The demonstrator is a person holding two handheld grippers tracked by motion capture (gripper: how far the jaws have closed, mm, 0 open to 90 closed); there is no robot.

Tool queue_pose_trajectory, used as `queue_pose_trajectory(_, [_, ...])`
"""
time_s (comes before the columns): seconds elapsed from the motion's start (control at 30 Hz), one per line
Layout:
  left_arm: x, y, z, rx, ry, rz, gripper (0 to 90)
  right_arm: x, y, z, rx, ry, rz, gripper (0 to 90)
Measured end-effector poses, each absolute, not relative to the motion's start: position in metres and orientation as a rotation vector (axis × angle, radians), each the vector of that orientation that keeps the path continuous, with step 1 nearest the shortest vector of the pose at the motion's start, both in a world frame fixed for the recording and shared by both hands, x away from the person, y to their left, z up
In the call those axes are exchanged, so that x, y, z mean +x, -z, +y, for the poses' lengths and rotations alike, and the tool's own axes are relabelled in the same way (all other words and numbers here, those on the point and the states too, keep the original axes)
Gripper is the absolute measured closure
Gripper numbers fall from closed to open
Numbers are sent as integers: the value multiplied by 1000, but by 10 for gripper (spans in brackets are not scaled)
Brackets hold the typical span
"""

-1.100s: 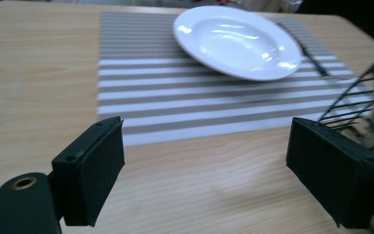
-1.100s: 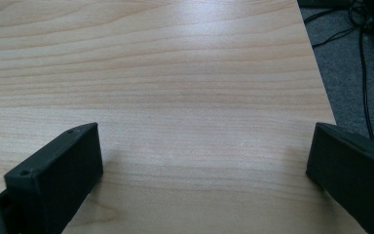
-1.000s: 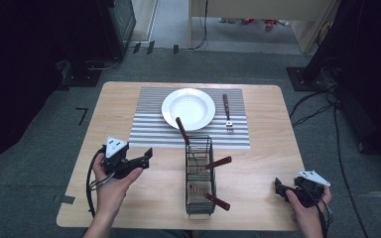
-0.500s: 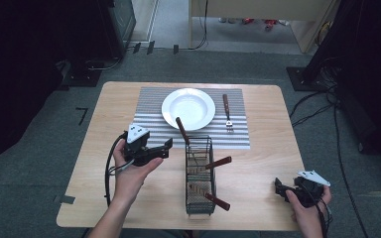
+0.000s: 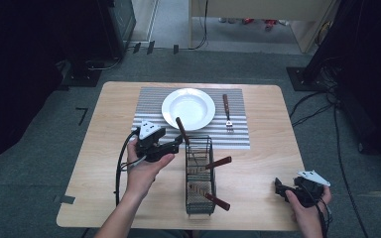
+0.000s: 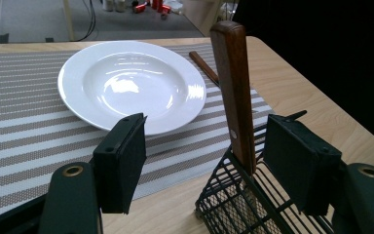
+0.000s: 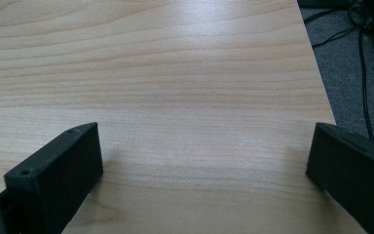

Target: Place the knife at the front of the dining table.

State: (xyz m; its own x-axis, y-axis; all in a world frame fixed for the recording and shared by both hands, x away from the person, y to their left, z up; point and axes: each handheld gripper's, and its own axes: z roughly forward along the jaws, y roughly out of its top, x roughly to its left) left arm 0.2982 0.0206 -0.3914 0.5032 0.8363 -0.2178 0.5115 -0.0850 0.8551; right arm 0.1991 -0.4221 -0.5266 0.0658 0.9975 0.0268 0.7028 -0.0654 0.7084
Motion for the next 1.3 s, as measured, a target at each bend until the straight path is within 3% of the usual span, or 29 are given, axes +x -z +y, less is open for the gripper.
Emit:
queue_pose_trajectory(0.1, [301, 391, 15, 1751, -392, 1131, 334, 199, 527, -422, 1824, -730, 1689, 0])
queue_pose_trajectory(0.37, [312, 393, 5, 1753, -362, 1142, 519, 199, 527, -422, 1824, -732, 1688, 0])
queue_pose_trajectory(0.47, [315, 394, 5, 1744, -344, 1149, 538, 199, 527, -422, 1824, -732, 1688, 0])
queue_pose_trajectory(0.67, [316, 393, 6, 1706, -283, 1099, 738, 199, 527, -422, 1824, -731, 1689, 0])
queue_pose_trajectory(0.9, [314, 389, 12, 1669, -218, 1059, 780, 199, 527, -422, 1824, -732, 1688, 0])
queue_pose_trajectory(1.3, [305, 373, 25, 1597, -228, 972, 818, 199, 527, -422, 1824, -732, 1688, 0])
